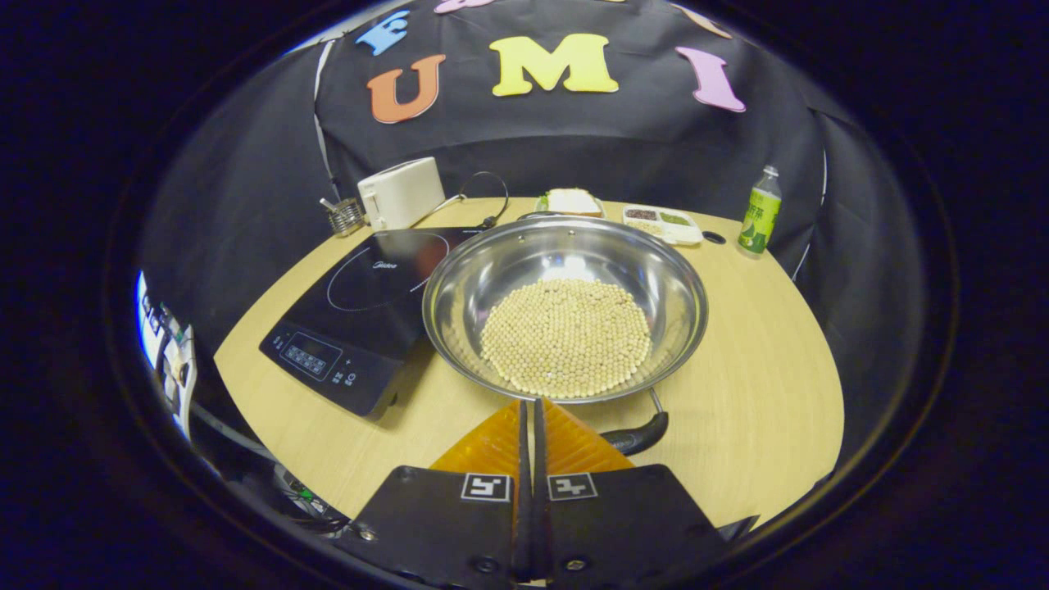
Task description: First push the handle of the pot to place it horizontally, then grasp the pot with both hands and set it on the induction cooktop.
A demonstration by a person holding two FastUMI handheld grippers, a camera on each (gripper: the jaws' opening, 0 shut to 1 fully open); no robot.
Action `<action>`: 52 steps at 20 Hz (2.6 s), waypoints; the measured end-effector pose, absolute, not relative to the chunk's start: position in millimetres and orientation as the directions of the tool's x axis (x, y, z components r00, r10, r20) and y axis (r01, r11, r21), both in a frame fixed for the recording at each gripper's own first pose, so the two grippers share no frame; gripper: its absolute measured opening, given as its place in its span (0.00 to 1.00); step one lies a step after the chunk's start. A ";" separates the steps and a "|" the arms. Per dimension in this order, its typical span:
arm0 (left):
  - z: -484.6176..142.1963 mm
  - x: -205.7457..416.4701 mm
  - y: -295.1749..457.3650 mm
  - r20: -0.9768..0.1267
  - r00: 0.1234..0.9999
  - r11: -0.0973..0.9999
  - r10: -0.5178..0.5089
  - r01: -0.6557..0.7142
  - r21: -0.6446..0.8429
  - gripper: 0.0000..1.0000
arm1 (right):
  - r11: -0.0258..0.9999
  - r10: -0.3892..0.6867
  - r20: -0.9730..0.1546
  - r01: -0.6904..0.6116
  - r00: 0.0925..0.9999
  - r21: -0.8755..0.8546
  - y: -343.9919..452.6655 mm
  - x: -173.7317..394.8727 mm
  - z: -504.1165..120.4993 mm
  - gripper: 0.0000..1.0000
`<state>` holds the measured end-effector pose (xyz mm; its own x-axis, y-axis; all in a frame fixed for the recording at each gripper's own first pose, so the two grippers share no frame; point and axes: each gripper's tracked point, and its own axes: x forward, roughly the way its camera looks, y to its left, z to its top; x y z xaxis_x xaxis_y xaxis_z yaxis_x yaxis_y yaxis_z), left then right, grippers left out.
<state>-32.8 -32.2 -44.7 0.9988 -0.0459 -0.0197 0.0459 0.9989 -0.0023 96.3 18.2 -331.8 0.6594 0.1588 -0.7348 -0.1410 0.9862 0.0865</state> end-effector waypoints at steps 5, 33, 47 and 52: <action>-48.4 -32.5 -35.9 -0.029 0.998 0.998 -0.057 0.057 0.000 0.96 | 0.991 0.116 -0.758 -0.124 0.641 0.047 5.2 95.3 -332.5 0.01; -104.0 13.5 -44.6 -0.123 0.991 0.999 -0.045 0.044 -0.005 0.96 | 0.993 -0.067 -0.732 0.113 0.678 0.014 -135.3 167.0 -356.4 0.04; -144.3 75.7 -76.2 -0.246 0.964 0.995 -0.100 0.092 -0.044 0.96 | 0.987 -0.118 -0.612 0.161 0.782 0.016 -168.8 207.1 -321.8 0.04; -172.4 114.3 -103.5 -0.337 0.930 0.988 -0.147 0.119 -0.103 0.96 | 0.991 -0.128 -0.552 0.134 0.824 -0.030 -165.4 201.1 -287.7 0.53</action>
<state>114.3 -103.5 -172.4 0.9300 -0.1468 -0.3370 0.1188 0.9876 -0.1025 201.1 -165.4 -287.7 0.8241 -0.1278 -0.5518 0.1336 0.9906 -0.0298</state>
